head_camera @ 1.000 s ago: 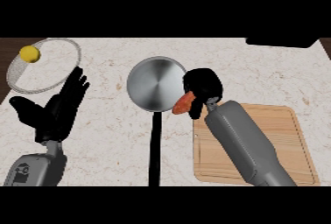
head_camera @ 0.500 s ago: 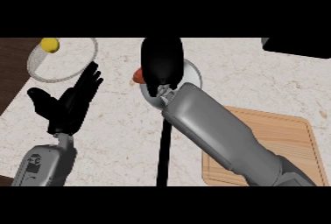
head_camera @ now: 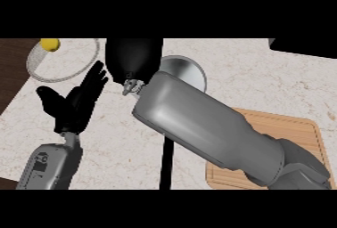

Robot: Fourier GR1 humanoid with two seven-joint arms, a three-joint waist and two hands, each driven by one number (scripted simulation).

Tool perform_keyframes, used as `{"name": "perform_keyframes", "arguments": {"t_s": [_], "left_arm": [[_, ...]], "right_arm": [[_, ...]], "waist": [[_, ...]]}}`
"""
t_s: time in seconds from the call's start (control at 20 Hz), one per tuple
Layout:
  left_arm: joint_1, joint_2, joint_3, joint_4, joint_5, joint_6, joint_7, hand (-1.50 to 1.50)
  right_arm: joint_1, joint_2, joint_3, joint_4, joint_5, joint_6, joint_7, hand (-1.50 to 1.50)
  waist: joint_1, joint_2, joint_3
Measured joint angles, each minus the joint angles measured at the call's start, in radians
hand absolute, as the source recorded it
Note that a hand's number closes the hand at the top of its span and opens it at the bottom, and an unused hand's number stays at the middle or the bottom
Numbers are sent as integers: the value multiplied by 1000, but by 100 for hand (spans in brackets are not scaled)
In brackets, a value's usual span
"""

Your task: Pick the sweet potato from the cutting board and place it in the pan

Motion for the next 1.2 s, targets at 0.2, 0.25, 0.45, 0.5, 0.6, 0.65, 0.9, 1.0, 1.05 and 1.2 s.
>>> {"name": "perform_keyframes", "arguments": {"t_s": [0.2, 0.25, 0.45, 0.5, 0.6, 0.65, 0.9, 1.0, 1.05, 1.2], "left_arm": [[3, 1, 11, 10, -6, 10, -14, 0], [6, 8, 20, 6, 0, 6, -12, 0], [25, 13, 34, -2, 3, 11, -16, 0], [25, 13, 38, -6, 5, 13, -12, 0], [31, 24, 52, -8, 7, 13, -14, 0], [30, 27, 59, -5, 10, 13, -14, 0], [50, 22, 59, -45, 4, 31, 6, 0], [50, 27, 64, -53, 8, 28, 15, 0], [56, 29, 67, -55, 10, 24, 10, 0], [65, 25, 63, -60, 5, 23, 3, 0]], "right_arm": [[-31, -1, 26, 41, -30, -51, 30, 150], [-35, -2, 34, 48, -35, -62, 36, 150], [-46, -2, 40, 95, -44, -120, 36, 150], [-44, -2, 40, 112, -41, -142, 30, 150], [-30, -2, 41, 133, -35, -179, 25, 150], [-25, -1, 39, 140, -37, -195, 21, 150], [41, 1, 40, 226, -34, -335, -46, 150], [82, 2, 38, 263, -43, -408, -92, 150], [89, 3, 35, 281, -57, -438, -109, 150], [111, 6, 38, 352, -100, -516, -160, 150]], "waist": [[-30, 1, 1], [-36, 0, 2], [-63, 0, 3], [-69, 0, 4], [-84, -1, 4], [-92, -1, 5], [-111, -1, 6], [-116, 0, 6], [-116, 1, 6], [-109, 4, 6]]}}
